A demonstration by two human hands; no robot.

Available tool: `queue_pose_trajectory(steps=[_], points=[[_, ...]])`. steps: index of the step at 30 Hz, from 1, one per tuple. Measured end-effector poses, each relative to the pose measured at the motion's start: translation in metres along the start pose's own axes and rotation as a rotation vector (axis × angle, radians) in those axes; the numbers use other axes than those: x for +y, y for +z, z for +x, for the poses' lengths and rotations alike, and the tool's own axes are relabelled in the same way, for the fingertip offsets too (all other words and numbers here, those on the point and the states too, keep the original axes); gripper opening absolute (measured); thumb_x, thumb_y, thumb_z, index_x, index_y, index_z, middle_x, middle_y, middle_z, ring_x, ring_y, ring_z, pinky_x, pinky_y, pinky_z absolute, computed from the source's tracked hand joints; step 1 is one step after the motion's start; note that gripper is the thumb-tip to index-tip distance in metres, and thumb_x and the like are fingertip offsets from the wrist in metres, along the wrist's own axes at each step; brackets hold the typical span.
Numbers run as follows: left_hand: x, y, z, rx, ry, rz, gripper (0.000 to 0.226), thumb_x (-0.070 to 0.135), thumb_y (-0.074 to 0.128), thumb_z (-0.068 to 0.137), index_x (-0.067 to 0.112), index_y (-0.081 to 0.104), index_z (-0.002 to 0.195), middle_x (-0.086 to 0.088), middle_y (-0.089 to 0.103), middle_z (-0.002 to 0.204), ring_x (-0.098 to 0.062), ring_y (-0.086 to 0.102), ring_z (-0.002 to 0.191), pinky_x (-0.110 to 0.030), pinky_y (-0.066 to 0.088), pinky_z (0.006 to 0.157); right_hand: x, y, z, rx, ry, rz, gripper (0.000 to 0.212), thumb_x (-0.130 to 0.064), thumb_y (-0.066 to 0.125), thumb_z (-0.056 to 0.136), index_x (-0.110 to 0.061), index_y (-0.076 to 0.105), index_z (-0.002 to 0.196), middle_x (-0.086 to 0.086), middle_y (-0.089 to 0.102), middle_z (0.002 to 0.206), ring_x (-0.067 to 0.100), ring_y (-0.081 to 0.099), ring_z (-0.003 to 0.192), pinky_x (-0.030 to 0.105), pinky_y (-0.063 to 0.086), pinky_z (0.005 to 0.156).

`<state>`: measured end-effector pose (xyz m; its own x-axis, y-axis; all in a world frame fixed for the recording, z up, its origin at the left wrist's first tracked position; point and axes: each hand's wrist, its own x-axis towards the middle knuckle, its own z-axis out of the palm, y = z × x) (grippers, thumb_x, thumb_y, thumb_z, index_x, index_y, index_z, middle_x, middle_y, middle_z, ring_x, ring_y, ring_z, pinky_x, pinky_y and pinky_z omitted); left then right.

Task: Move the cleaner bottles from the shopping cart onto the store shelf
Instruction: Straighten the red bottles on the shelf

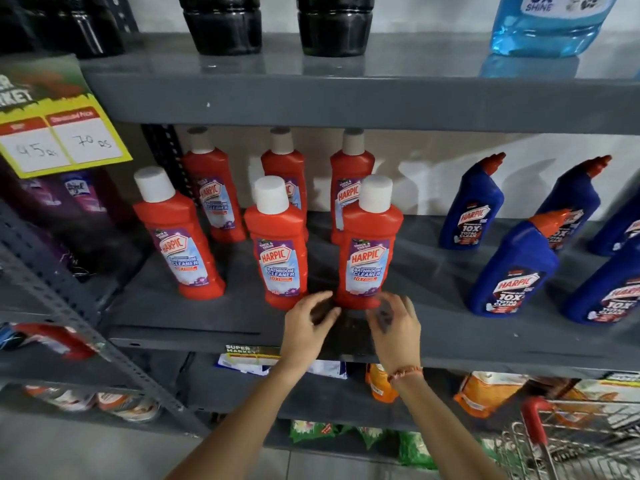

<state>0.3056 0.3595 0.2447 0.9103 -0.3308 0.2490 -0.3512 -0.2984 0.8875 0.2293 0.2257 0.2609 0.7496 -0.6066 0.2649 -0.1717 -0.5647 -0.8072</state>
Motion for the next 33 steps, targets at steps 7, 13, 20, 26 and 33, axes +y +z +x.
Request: queue_pose_trajectory(steps=[7, 13, 20, 26, 33], points=[[-0.030, -0.069, 0.015, 0.284, -0.034, -0.035, 0.052, 0.029, 0.069, 0.077, 0.011, 0.048, 0.122, -0.002, 0.049, 0.120, -0.002, 0.054, 0.105, -0.020, 0.049, 0.084, -0.038, 0.049, 0.006, -0.339, -0.083, 0.081, 0.058, -0.017, 0.068, 0.081, -0.009, 0.042, 0.133, 0.011, 0.048, 0.132, 0.023, 0.056, 0.109, 0.023, 0.046, 0.096], [-0.048, -0.089, 0.044, -0.100, -0.163, -0.114, 0.055, 0.010, 0.070, 0.079, 0.008, 0.047, 0.129, -0.001, 0.062, 0.120, 0.010, 0.060, 0.101, -0.009, 0.048, 0.087, -0.052, 0.089, 0.027, -0.548, -0.065, -0.040, 0.056, -0.016, 0.058, 0.088, -0.005, 0.034, 0.137, 0.016, 0.048, 0.138, 0.029, 0.044, 0.127, 0.034, 0.034, 0.109], [-0.069, -0.108, 0.053, -0.143, -0.124, -0.031, 0.045, 0.020, 0.074, 0.074, 0.017, 0.056, 0.115, 0.008, 0.066, 0.110, 0.013, 0.061, 0.097, -0.007, 0.047, 0.086, -0.065, 0.106, 0.032, -0.569, -0.076, 0.001, 0.049, -0.018, 0.058, 0.089, -0.005, 0.040, 0.133, 0.015, 0.053, 0.134, 0.027, 0.049, 0.125, 0.033, 0.037, 0.108], [-0.071, -0.108, 0.052, -0.106, -0.077, -0.017, 0.048, 0.018, 0.078, 0.070, 0.007, 0.061, 0.113, 0.003, 0.067, 0.108, 0.013, 0.062, 0.092, -0.006, 0.048, 0.083, -0.063, 0.103, 0.032, -0.627, -0.056, 0.007, 0.050, -0.019, 0.055, 0.091, -0.008, 0.037, 0.136, 0.012, 0.049, 0.139, 0.025, 0.045, 0.129, 0.033, 0.034, 0.110], [-0.069, -0.109, 0.049, -0.099, -0.085, -0.037, 0.048, 0.020, 0.078, 0.069, 0.009, 0.062, 0.114, 0.021, 0.066, 0.101, 0.014, 0.062, 0.093, -0.009, 0.049, 0.086, -0.068, 0.102, 0.029, -0.637, -0.031, 0.000, 0.049, -0.020, 0.053, 0.092, -0.009, 0.036, 0.136, 0.012, 0.048, 0.140, 0.025, 0.045, 0.129, 0.035, 0.034, 0.110]])
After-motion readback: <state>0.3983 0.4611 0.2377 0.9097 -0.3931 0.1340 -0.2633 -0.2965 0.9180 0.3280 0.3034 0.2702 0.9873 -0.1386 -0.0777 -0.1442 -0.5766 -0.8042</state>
